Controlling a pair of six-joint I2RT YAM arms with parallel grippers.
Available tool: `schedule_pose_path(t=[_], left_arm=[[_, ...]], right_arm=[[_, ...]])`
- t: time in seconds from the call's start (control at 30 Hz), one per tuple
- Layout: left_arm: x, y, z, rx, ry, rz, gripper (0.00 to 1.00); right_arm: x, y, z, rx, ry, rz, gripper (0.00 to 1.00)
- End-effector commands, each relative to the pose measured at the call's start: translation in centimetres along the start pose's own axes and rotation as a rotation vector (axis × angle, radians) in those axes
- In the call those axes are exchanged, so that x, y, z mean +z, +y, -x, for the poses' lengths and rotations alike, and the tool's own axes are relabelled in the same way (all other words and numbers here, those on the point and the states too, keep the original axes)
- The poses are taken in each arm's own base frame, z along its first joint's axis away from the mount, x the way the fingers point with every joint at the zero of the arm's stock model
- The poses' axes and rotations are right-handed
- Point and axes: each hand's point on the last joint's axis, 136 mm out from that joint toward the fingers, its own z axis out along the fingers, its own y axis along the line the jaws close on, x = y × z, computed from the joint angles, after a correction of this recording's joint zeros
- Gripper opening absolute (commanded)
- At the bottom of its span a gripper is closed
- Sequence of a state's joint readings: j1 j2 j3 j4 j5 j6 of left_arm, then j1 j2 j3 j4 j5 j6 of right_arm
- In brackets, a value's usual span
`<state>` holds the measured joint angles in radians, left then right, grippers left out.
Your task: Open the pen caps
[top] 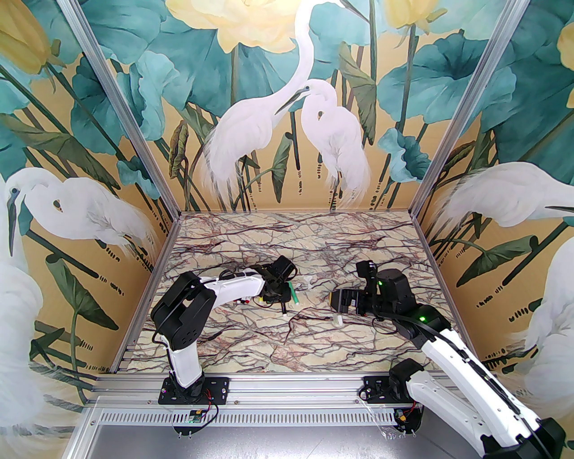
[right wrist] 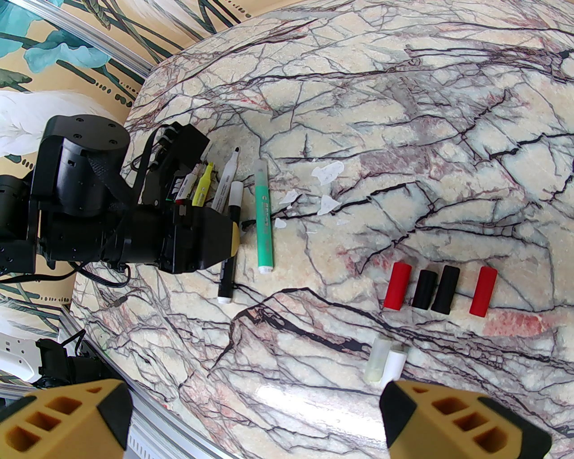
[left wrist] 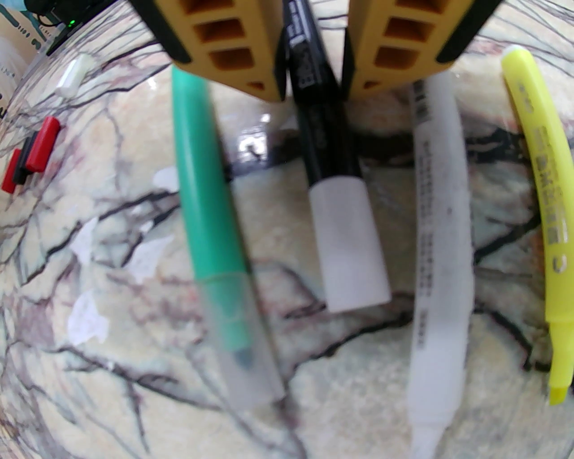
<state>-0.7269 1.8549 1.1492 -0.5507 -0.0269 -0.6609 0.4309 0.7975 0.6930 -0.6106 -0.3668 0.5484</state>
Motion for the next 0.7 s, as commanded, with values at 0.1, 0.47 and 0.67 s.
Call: schedule_pose_path(t=[0.1,0.47,0.67], left_arm=[[0.8,0.8,-0.3,0.037,0.021,0.06,0.29],[-0.6,0.1,0.6,-0.005,-0.025,0.03,0.24],[-4.4,-1.2,1.2,-0.018,-0.1,-0.1,0.19]], right_arm=[[0.2,-0.1,0.0,-0.005,0.008,-0.009,1.0],[0.1,0.1,0.0,-0.001,0.004,0.001,0.99],[0.7,0.6,0.0,0.035,0.0,0.051,1.0]])
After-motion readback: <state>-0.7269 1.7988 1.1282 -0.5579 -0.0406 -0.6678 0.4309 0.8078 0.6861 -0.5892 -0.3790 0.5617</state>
